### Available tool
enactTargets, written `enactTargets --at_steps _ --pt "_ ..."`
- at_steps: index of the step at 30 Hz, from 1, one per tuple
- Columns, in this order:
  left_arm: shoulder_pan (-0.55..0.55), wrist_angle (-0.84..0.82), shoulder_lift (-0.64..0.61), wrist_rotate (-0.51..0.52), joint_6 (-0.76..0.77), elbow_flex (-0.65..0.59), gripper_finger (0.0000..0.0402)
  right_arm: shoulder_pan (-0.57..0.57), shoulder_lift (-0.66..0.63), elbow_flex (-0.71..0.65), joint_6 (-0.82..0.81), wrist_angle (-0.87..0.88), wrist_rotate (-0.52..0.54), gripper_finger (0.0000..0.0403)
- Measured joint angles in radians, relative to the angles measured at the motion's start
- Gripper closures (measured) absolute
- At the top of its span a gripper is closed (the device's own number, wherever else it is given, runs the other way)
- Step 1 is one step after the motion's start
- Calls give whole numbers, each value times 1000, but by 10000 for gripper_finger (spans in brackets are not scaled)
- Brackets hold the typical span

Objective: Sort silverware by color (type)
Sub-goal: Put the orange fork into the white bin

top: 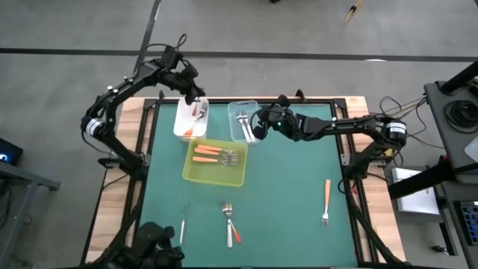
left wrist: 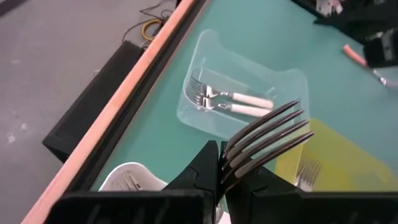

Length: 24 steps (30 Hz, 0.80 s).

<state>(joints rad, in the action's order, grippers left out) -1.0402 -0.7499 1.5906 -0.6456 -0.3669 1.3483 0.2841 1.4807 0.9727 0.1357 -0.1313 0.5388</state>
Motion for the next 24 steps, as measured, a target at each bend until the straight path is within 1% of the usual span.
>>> enactTargets --at_steps 4,10,18,24 --pt "-11 -8 27 23 -33 12 402 0 0 0 -7 0 -1 268" --pt "-18 -33 51 25 -43 24 402 0 0 -1 -8 -1 -1 268" --pt "-18 -51 51 26 -33 -10 402 0 0 -1 -6 0 -1 268" --pt "-17 -46 51 42 -16 -75 402 0 0 -1 -5 0 -1 268"
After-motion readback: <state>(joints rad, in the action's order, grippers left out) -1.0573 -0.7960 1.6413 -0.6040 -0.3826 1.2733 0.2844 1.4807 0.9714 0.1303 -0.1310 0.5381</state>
